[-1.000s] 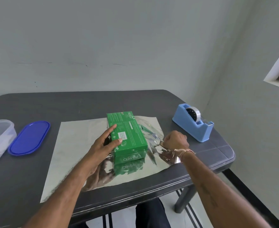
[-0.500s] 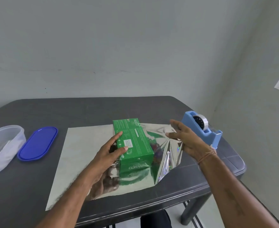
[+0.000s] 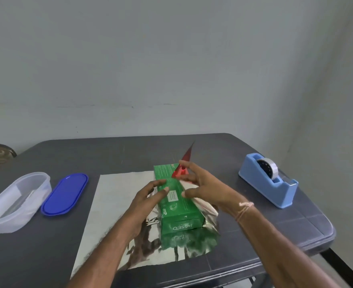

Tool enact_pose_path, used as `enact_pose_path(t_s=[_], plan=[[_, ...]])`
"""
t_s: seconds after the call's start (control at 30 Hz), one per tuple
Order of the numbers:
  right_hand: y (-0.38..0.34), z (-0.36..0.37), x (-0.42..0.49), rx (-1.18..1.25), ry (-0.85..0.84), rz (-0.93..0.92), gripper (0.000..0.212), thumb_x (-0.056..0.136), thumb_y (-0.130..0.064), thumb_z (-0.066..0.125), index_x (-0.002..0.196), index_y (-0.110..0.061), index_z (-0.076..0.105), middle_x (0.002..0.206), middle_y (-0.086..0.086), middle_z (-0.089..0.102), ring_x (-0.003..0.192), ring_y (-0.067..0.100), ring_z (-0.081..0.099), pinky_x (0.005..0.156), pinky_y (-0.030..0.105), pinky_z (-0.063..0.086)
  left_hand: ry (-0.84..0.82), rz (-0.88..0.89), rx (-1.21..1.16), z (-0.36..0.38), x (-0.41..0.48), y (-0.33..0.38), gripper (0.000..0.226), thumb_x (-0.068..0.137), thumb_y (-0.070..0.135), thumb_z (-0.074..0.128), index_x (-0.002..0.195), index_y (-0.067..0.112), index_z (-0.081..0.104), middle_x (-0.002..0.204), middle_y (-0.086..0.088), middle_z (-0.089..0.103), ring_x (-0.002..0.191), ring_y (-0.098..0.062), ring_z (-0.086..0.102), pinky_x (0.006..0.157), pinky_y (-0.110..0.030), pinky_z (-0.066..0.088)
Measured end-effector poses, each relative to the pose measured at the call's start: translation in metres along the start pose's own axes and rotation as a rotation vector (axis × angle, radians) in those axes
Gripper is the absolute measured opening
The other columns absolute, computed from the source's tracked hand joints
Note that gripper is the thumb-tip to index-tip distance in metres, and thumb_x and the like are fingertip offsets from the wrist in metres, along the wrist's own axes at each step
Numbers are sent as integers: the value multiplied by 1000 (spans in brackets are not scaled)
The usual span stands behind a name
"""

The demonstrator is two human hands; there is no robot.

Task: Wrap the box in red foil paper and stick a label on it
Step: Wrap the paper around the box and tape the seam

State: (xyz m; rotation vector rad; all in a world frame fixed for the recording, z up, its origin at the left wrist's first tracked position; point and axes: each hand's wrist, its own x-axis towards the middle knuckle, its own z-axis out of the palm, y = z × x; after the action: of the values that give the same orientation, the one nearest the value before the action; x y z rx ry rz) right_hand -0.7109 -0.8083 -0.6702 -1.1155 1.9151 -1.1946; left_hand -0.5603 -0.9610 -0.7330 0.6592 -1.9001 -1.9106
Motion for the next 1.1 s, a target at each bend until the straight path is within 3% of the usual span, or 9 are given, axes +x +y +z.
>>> enact_pose_path(t_s=[0.1, 0.2, 0.3, 0.47, 0.63, 0.77, 0.87, 1.0, 1.1], plan=[[3, 10, -5, -35, -22, -22, 93, 88, 4, 74, 158, -35, 28, 142, 1, 62, 127, 9, 60, 102, 31, 55, 77, -11, -33, 8, 6, 12, 22, 91, 46, 72, 106, 30, 74, 113, 7, 74, 108, -8, 66, 85, -31, 50], [7, 11, -7, -69, -28, -28, 94, 87, -4, 77, 158, -38, 26, 142, -3, 61, 130, 9, 58, 104, 30, 53, 124, -26, -17, 16, 15, 24, 31, 93, 47, 68, 104, 19, 73, 106, 4, 75, 93, -1, 65, 69, -21, 41], [12, 10, -10, -52, -20, -23, 96, 85, -14, 82, 158, -37, 24, 144, -3, 61, 135, 14, 55, 115, 43, 46, 153, -25, 8, 20, 29, 28, 38, 88, 50, 73, 104, 15, 71, 104, 2, 74, 97, -5, 63, 72, -24, 41], [18, 8, -17, -13, 7, -57, 90, 82, -18, 85, 154, -29, 33, 128, -3, 72, 128, 11, 62, 115, 42, 45, 190, -37, 78, 22, 49, 16, 45, 72, 32, 92, 105, 20, 64, 109, -4, 70, 98, -24, 70, 88, -46, 58], [16, 13, -39, -234, 180, -110, 72, 83, -20, 86, 143, -33, 49, 113, -14, 64, 105, 8, 67, 83, 13, 55, 207, -1, 127, 21, 54, 11, 43, 72, 29, 91, 103, 23, 63, 111, -4, 69, 96, -26, 72, 86, -49, 61], [20, 26, -58, -268, 249, -171, 61, 86, -8, 81, 138, -25, 57, 88, -12, 59, 79, -4, 64, 75, 11, 52, 202, -5, 126, 22, 51, 9, 42, 74, 29, 91, 105, 23, 63, 111, -6, 71, 92, -26, 74, 82, -48, 63], [23, 35, -71, -372, 272, -285, 56, 84, 0, 77, 133, -23, 63, 83, -7, 61, 75, 9, 59, 71, 14, 49, 215, -32, 134, 24, 48, 9, 41, 73, 30, 92, 103, 25, 65, 110, -5, 72, 89, -27, 75, 82, -49, 63], [24, 36, -89, -394, 145, -326, 41, 84, 0, 77, 119, -20, 71, 84, -8, 66, 76, 9, 62, 71, 12, 48, 241, -47, 161, 25, 45, 8, 41, 69, 33, 93, 99, 28, 66, 114, -3, 69, 98, -27, 72, 90, -51, 60], [12, 29, -99, -140, 27, -261, 22, 90, -16, 79, 111, -18, 76, 84, -7, 74, 75, 3, 66, 74, 17, 52, 233, -57, 162, 26, 38, 12, 39, 73, 30, 91, 102, 24, 65, 112, -3, 69, 95, -27, 73, 87, -50, 61]])
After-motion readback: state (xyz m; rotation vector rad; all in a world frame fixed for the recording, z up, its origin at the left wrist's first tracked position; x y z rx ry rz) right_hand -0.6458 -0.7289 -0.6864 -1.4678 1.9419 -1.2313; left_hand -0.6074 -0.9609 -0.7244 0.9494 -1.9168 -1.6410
